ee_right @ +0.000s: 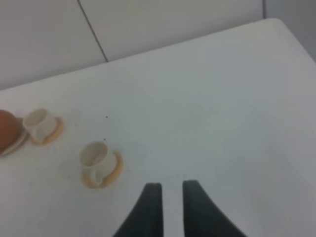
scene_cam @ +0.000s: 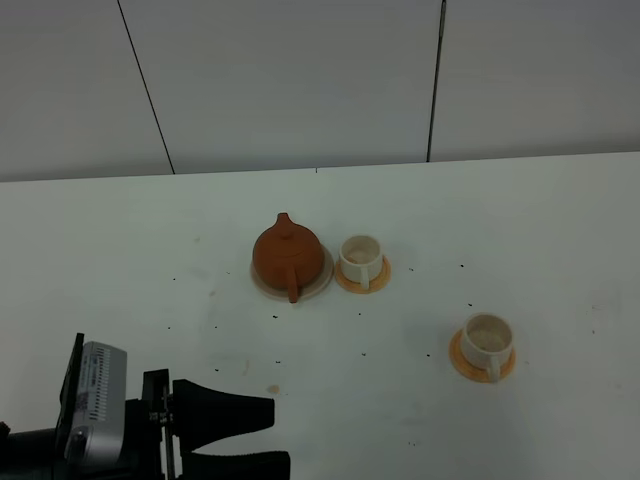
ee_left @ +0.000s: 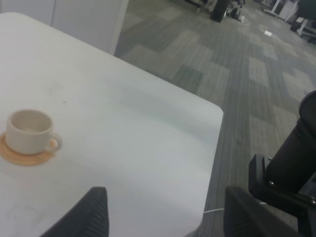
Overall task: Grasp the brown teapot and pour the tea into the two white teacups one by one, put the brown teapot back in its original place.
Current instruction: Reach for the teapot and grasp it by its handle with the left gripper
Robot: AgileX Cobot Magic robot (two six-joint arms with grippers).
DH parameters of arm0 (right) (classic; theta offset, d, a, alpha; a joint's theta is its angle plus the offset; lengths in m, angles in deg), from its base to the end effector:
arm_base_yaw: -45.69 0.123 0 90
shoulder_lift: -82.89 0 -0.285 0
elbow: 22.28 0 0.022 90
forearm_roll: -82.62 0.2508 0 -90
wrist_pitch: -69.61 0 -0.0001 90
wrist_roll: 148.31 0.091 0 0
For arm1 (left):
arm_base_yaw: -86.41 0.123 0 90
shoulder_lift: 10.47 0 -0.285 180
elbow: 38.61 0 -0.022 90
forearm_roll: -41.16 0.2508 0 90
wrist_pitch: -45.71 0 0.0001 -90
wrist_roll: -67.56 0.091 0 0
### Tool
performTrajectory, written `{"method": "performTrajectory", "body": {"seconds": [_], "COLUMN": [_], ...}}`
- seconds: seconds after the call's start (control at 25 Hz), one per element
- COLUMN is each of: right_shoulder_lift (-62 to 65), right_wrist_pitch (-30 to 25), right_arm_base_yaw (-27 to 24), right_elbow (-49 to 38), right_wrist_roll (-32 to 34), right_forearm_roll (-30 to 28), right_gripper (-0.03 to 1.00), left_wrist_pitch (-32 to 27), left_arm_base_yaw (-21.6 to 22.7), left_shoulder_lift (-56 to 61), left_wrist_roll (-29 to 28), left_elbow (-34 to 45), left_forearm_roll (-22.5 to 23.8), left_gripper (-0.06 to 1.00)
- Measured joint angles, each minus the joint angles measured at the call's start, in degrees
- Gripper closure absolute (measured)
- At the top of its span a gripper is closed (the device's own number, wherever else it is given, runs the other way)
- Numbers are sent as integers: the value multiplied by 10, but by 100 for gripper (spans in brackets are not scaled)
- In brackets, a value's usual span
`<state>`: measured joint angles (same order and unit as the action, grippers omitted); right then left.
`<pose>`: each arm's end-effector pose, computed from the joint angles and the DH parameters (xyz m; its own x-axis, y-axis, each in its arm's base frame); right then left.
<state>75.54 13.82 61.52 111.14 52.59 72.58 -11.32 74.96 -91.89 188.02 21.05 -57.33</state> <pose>-0.0041 -0.0148 0.2950 -0.3434 0.1726 -0.9232 -0.0507 0.9781 0.2017 0.1536 -0.1082 0.1921 -0.3904 0.2276 -0.8921 0.8817 0.3711 -0.2912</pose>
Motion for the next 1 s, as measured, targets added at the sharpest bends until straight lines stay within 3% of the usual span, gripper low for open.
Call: {"method": "performTrajectory", "body": {"seconds": [0.24, 0.56, 0.84, 1.0], "right_shoulder_lift": [0, 0, 0, 0], "right_wrist_pitch": [-1, -50, -56, -55], "right_arm_base_yaw": [0, 0, 0, 0], "right_elbow": [-13, -14, -25, -25], "right_wrist_roll": [-29, -53, -122, -134], "right_forearm_roll": [10, 16, 92, 100], "right_gripper": [87, 87, 87, 87], "left_wrist_pitch": [-1, -1, -1, 0], "left_arm_base_yaw": [0, 0, 0, 0], "left_shoulder_lift": [0, 0, 0, 0], "left_wrist_roll": [0, 0, 0, 2], "left_elbow": [0, 0, 0, 0], "left_forearm_roll": [0, 0, 0, 0], "left_gripper": [37, 37, 37, 37]}}
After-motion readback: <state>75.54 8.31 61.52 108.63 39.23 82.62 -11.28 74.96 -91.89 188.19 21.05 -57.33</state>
